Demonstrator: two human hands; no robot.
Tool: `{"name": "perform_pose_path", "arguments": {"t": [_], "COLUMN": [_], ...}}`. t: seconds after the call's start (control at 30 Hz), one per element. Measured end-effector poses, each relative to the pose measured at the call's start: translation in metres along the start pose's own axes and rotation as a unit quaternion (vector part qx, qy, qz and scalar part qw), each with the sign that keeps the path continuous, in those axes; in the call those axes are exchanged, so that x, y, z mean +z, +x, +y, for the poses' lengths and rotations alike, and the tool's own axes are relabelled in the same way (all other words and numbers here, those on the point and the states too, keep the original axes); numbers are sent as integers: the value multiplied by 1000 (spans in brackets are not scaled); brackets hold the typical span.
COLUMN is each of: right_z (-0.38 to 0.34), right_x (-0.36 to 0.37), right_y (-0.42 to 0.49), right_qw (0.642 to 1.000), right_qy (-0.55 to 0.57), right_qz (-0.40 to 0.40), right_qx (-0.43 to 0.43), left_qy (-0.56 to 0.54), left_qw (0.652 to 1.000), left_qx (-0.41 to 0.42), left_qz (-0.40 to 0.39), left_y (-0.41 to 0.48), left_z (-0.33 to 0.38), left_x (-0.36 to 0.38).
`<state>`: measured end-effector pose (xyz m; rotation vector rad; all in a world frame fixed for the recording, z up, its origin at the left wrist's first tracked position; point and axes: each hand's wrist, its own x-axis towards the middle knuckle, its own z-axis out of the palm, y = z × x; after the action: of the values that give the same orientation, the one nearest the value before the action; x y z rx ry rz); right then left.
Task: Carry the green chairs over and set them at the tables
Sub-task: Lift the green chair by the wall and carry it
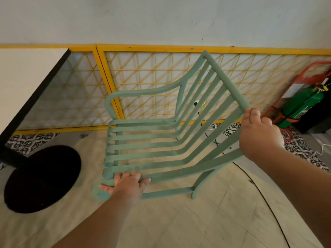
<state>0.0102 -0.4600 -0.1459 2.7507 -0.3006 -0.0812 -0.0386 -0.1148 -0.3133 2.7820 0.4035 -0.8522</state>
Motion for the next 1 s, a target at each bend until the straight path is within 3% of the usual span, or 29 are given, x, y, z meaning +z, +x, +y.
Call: {"name": "perform_pose_path", "arguments": {"t": [0.5,0.63,0.73,1.0], "right_z": [-7,-4,-16,-64], "right_x": [-3,-18,-38,-120], "right_y": [30,17,-13,-113], "right_qw": [1000,995,990,965], "right_qy": [17,65,112,221], "right_qz": [-20,-68,-58,-66], "right_qx": [-6,-17,-65,-123], "left_qy": [8,-27,-23,13], "left_qw": [999,991,972,960], "left_qx": [30,94,158,193], "left_qz": [-8,95,173,202], "left_y": [21,-5,-41,-144], "left_z": [-1,-9,-16,-51], "left_x": [-31,-55,-93,-196]}}
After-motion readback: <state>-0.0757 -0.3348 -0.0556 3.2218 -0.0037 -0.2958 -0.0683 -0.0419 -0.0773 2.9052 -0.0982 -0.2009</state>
